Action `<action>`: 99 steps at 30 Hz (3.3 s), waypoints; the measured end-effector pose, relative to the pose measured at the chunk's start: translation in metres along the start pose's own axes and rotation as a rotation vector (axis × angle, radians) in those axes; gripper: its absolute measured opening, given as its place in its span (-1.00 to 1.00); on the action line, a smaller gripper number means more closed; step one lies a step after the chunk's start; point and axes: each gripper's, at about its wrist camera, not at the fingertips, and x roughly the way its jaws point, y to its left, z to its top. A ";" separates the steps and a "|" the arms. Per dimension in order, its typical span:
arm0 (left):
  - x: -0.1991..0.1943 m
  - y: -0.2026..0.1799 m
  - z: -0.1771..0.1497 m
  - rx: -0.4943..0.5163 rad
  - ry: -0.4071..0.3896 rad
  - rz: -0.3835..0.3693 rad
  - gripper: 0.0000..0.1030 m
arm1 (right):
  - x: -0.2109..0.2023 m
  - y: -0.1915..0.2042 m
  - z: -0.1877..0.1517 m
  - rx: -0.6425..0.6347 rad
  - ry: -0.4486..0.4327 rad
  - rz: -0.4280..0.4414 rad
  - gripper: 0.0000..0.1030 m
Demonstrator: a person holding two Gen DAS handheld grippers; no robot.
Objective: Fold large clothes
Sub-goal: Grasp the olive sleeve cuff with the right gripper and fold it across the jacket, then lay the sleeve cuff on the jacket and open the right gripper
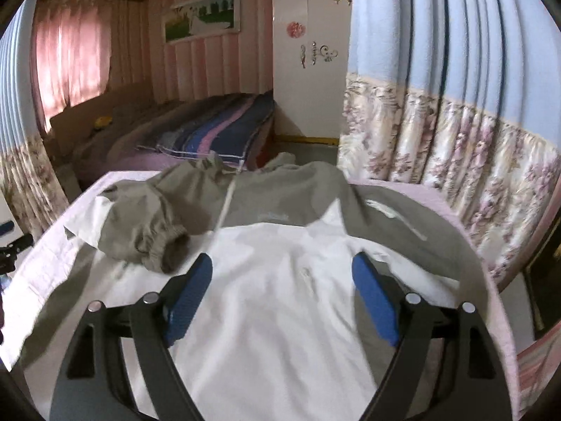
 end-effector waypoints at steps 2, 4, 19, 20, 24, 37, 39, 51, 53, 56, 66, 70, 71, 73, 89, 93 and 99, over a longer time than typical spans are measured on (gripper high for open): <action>0.006 0.008 0.003 -0.016 -0.005 -0.001 0.92 | 0.012 0.010 0.000 -0.021 0.022 0.005 0.60; 0.019 0.017 0.006 -0.033 -0.001 0.000 0.92 | 0.018 0.017 0.002 -0.030 0.028 0.012 0.60; 0.092 0.035 0.006 -0.061 0.038 0.026 0.92 | 0.107 0.112 0.000 -0.122 0.136 0.164 0.60; 0.093 0.037 0.005 -0.069 0.038 0.019 0.92 | 0.112 0.115 0.002 -0.119 0.139 0.167 0.60; 0.100 0.038 0.005 -0.080 0.043 -0.008 0.92 | 0.128 0.126 0.004 -0.078 0.153 0.162 0.59; 0.143 0.072 0.019 -0.141 0.066 0.001 0.92 | 0.167 0.164 -0.005 -0.040 0.237 0.202 -0.49; 0.142 0.073 0.022 -0.143 0.061 0.012 0.92 | 0.161 0.162 0.001 -0.058 0.201 0.220 -0.63; 0.124 0.023 0.036 -0.044 0.041 -0.034 0.92 | 0.131 -0.002 0.060 0.036 0.095 -0.045 -0.73; 0.126 0.015 0.039 -0.053 0.050 -0.049 0.92 | 0.134 -0.034 0.053 0.049 0.135 -0.092 -0.73; 0.135 0.006 0.048 -0.091 0.081 -0.055 0.93 | 0.139 -0.070 0.034 0.068 0.191 -0.145 -0.73; 0.165 -0.055 0.064 -0.038 0.139 -0.095 0.93 | 0.136 -0.088 0.007 0.060 0.220 -0.086 -0.72; 0.185 -0.069 0.069 -0.022 0.173 -0.090 0.83 | 0.137 -0.078 0.009 0.046 0.214 -0.046 -0.72; 0.191 -0.072 0.069 -0.021 0.188 -0.118 0.45 | 0.137 -0.077 0.008 0.044 0.215 -0.033 -0.71; 0.203 -0.073 0.068 -0.042 0.240 -0.170 -0.53 | 0.137 -0.072 0.009 0.040 0.211 -0.003 -0.71; 0.235 -0.064 0.051 0.311 0.150 0.220 -0.88 | 0.185 -0.043 0.013 0.050 0.318 0.047 -0.47; 0.231 -0.056 0.046 0.245 0.166 0.186 -0.51 | 0.177 -0.051 0.013 0.065 0.320 0.034 -0.07; 0.150 -0.028 0.060 0.099 0.059 0.110 0.70 | 0.102 -0.065 0.014 0.049 0.214 0.035 0.07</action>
